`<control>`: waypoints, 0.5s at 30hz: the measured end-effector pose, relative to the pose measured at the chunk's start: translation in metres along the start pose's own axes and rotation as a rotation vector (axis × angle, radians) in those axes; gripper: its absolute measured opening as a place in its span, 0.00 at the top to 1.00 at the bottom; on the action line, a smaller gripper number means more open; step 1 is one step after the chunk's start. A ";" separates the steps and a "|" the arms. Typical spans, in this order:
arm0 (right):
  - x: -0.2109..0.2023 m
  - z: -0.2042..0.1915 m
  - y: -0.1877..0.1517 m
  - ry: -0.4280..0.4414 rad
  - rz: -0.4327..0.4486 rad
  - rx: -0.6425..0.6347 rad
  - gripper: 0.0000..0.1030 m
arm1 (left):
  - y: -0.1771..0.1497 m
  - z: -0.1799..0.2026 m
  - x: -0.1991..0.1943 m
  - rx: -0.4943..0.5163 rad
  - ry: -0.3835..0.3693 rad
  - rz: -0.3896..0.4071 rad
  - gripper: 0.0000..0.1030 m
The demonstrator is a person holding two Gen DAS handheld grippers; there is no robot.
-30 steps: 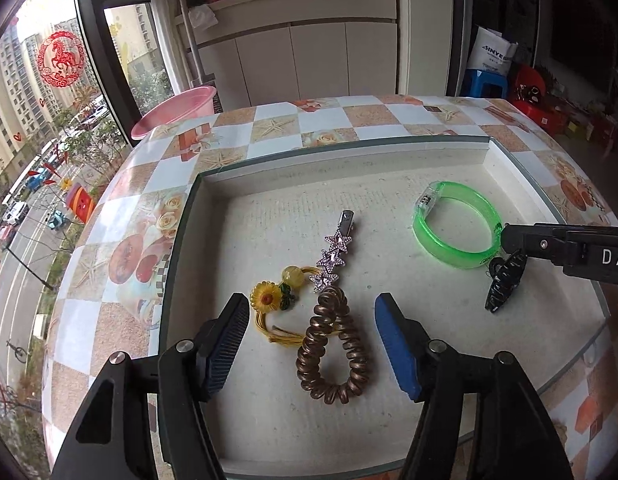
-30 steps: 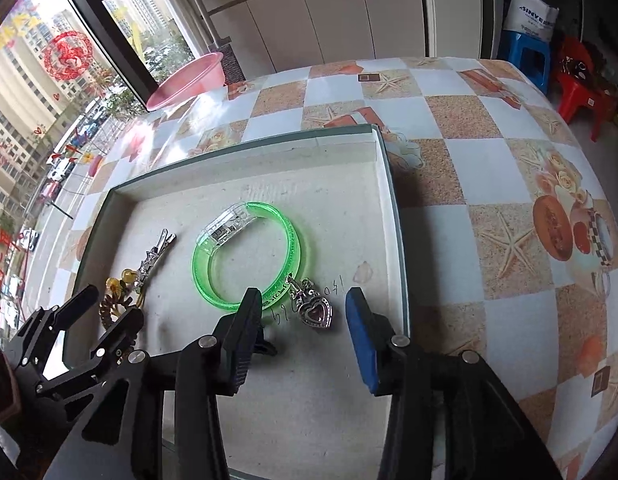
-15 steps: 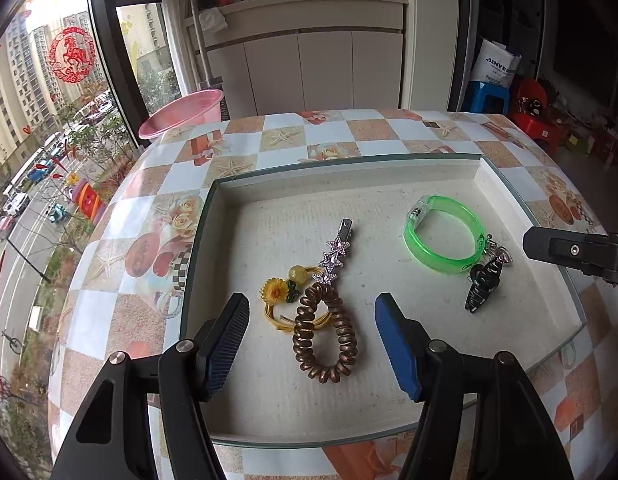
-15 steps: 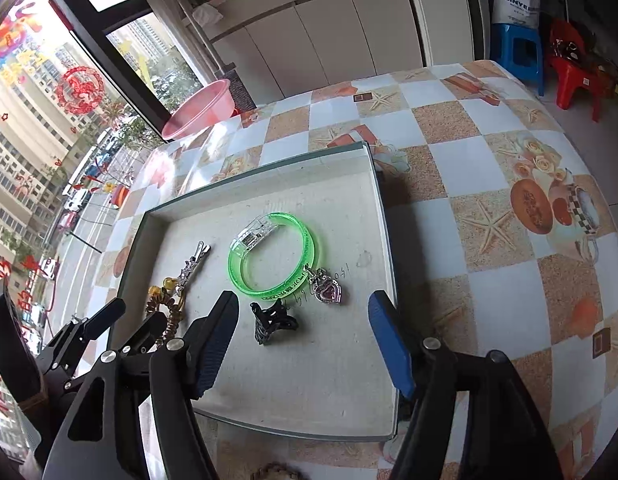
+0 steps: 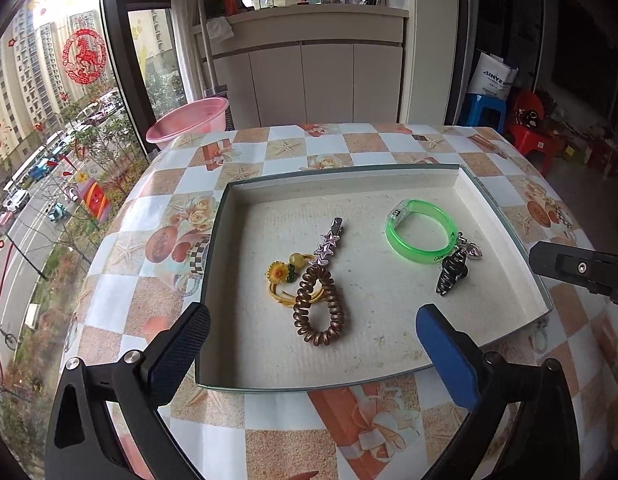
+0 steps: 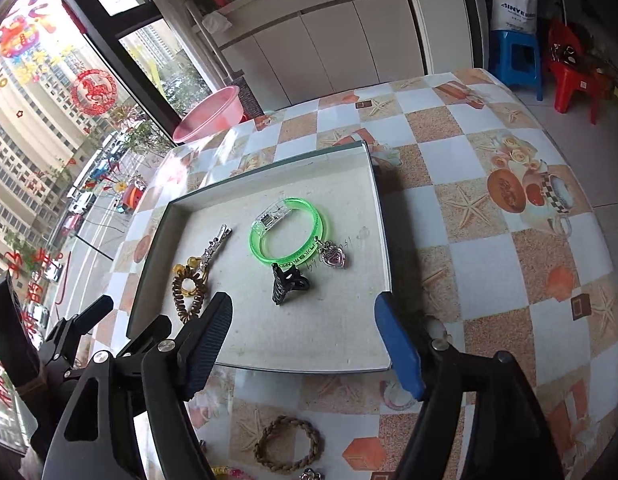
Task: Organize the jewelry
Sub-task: 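Withdraw both tools from the tray toward the remaining jewelry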
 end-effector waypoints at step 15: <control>-0.059 -0.022 -0.034 0.042 0.088 -0.043 0.00 | -0.051 -0.007 -0.059 -0.020 -0.029 0.033 0.00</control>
Point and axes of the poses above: each gripper's, at about its wrist camera, not at the fingertips, and x roughly the way its jaws point, z to its right, y to its top, the point moved 9 cm from there along x, roughly the way its jaws point, and after that the axes turned 1 degree about x, right-handed, at the moved point
